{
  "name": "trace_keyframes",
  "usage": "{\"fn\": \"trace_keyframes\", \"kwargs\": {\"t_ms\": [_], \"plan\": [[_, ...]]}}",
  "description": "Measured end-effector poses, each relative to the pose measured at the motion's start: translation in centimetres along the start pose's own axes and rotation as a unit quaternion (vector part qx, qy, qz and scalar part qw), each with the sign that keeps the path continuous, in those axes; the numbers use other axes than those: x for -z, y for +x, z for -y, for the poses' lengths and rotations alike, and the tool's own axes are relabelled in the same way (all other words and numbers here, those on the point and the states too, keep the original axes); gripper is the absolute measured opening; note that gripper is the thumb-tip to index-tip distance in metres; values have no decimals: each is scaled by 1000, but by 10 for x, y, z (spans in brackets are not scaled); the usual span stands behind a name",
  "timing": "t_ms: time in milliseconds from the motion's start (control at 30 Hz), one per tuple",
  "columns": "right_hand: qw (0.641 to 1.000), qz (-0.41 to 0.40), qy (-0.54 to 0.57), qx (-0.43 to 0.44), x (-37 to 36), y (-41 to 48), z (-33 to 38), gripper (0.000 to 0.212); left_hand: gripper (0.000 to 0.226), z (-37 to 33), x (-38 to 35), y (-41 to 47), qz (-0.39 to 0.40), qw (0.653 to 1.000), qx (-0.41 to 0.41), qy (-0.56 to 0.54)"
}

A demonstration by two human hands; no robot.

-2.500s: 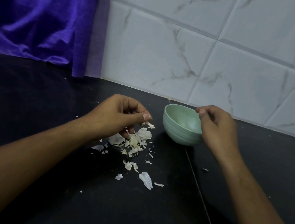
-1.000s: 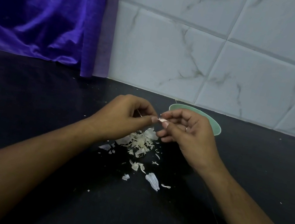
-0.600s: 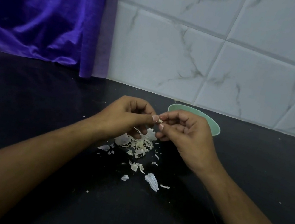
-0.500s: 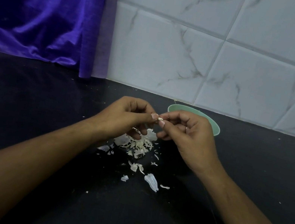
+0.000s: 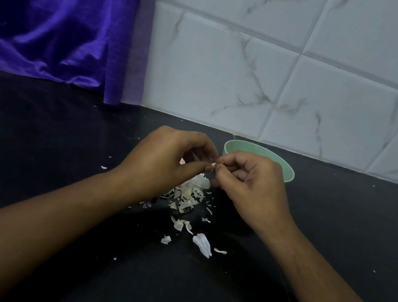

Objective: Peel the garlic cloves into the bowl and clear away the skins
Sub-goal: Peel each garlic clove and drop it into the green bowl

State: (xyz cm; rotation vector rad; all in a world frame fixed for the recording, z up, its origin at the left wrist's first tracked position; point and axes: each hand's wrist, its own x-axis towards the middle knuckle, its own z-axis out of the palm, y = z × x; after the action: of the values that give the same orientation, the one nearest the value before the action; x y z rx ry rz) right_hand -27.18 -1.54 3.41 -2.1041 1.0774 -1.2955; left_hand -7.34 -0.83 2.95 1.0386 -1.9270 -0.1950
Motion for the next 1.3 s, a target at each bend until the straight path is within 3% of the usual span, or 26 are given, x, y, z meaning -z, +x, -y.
{"fn": "trace_keyframes", "kwargs": {"t_ms": [200,400,667,800,900,967,1100,1167,1300], "plan": [[999,-4,-43,-1,-4,1,-1,9,24,-9,1,-2,-2,990,-54,133],[992,-7,80,-95,-6,2,1,15,30,-16,-5,-4,-31,971,-131,198],[955,-8,236,-182,-5,2,12,26,24,-16,-10,-3,-67,960,-157,221],[929,8,308,-206,-2,5,14,19,19,-7,-11,-1,-79,992,-83,61],[929,30,312,-196,-3,4,14,15,12,-9,-11,1,-108,992,-13,-60],[942,58,281,-176,-6,2,13,12,9,-11,-11,4,-109,980,45,-162],[980,79,158,-96,-8,0,9,8,6,-11,-6,6,-83,920,161,-348],[988,62,121,-70,-5,0,8,4,5,-10,-4,6,-70,904,194,-375],[990,1,125,-59,0,1,8,14,6,-9,-5,6,-47,900,221,-372]]}}
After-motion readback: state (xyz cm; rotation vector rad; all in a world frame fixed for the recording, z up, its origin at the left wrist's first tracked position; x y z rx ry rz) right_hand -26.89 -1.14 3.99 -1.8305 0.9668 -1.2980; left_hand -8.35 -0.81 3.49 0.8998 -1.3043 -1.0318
